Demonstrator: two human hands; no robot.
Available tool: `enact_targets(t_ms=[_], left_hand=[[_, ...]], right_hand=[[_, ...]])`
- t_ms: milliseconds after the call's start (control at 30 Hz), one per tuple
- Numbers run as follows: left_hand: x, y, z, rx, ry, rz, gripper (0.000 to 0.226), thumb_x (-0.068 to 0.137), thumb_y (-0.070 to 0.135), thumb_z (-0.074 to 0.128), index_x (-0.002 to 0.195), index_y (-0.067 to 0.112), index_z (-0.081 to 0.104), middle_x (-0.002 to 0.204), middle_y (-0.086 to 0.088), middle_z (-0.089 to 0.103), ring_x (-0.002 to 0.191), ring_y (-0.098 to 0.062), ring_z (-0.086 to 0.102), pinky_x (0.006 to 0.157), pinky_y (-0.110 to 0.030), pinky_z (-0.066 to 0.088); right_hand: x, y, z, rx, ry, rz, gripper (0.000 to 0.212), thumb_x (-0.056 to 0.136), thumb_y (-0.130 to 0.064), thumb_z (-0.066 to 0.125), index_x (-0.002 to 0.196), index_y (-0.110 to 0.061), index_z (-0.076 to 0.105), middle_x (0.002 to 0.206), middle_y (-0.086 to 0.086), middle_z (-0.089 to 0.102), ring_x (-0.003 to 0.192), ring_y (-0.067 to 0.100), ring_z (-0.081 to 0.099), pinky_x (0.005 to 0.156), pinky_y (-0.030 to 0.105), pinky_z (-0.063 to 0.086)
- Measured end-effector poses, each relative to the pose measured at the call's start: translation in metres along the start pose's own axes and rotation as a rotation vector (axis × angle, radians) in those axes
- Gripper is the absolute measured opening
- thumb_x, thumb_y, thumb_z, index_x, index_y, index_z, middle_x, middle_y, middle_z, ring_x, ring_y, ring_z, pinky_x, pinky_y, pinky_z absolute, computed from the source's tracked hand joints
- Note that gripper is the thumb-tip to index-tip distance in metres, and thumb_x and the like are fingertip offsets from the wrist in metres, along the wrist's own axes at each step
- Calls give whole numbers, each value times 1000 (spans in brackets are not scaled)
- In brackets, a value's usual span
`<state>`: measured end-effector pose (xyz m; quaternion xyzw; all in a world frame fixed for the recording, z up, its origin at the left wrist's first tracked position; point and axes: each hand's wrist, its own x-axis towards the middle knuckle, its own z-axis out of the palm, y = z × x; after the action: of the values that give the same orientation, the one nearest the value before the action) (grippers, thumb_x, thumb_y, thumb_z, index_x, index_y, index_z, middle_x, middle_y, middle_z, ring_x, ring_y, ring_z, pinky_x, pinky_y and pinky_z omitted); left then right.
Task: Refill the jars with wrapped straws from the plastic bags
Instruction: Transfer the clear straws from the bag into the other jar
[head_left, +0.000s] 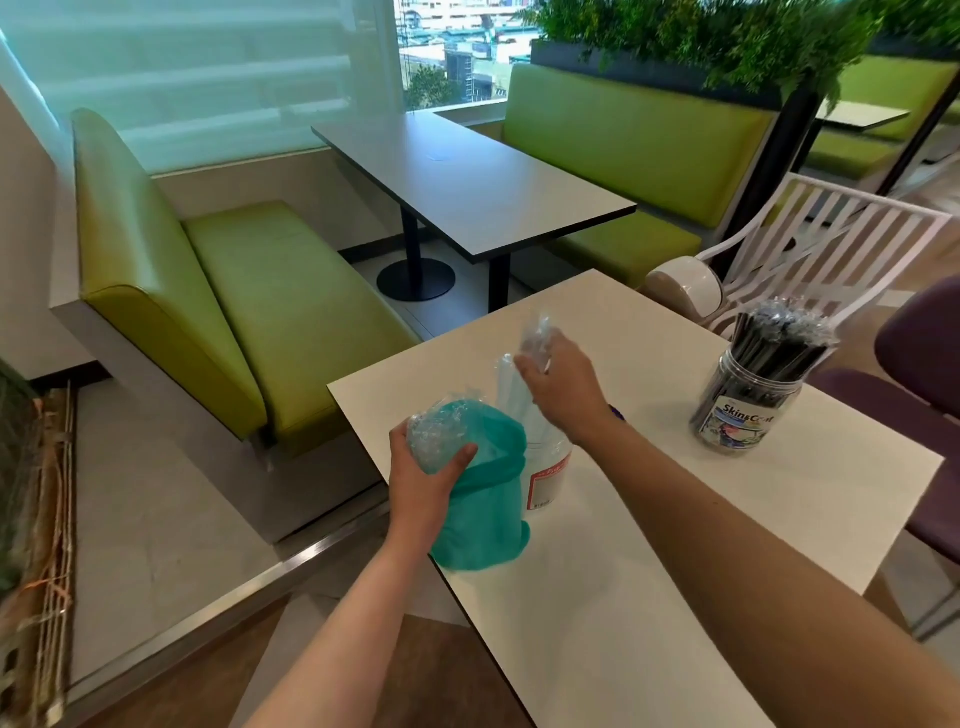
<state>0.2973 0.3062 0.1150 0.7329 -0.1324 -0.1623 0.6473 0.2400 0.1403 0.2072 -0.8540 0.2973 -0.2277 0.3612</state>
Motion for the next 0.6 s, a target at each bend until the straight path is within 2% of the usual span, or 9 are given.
enact_targets(t_ms=[100, 167, 300, 367, 433, 600], left_hand=[[-2, 2, 0, -7, 1, 4, 73, 75, 42, 79, 127, 40, 29, 127, 9, 47, 113, -12, 53, 88, -28, 51], [-2, 2, -1, -12, 3, 8, 73, 75, 41, 79, 128, 40, 28, 127, 9, 46, 113, -12, 53, 86, -27, 50], [-2, 4, -3, -20, -5, 8, 71, 77, 38, 78, 128, 39, 28, 128, 8, 46, 112, -11, 53, 88, -28, 51], [-3, 5, -2, -10, -5, 11, 71, 78, 38, 78, 128, 39, 27, 128, 9, 45, 113, -11, 52, 91, -30, 51], [-3, 5, -1, -2, -4, 12, 70, 79, 37, 77, 128, 39, 27, 126, 10, 44, 112, -10, 51, 89, -26, 49], [-3, 4, -1, -5, -3, 9, 71, 78, 38, 78, 128, 40, 28, 129, 8, 45, 114, -12, 52, 91, -29, 51]], right_hand=[[-4, 15, 17, -74, -119, 44, 38, 94, -30, 61, 125, -8, 55, 126, 12, 60, 113, 24, 57, 93, 30, 45], [-4, 17, 20, -80, -150, 64, 41, 90, -28, 66, 125, -9, 57, 127, 11, 61, 112, 25, 59, 92, 29, 46], [4, 4, 16, 65, -73, 29, 49, 84, -27, 74, 127, -16, 52, 118, 6, 61, 99, 15, 57, 80, 19, 43], [7, -2, 16, 92, -27, -40, 44, 87, -32, 70, 127, -25, 52, 112, 1, 60, 95, 9, 55, 77, 17, 42], [9, -2, 21, 18, -45, -108, 34, 92, -31, 64, 126, -28, 57, 116, 0, 59, 97, 8, 55, 80, 17, 43], [4, 18, 37, -199, -141, -123, 22, 96, -17, 58, 114, -10, 68, 120, 3, 56, 102, 20, 62, 89, 22, 45]])
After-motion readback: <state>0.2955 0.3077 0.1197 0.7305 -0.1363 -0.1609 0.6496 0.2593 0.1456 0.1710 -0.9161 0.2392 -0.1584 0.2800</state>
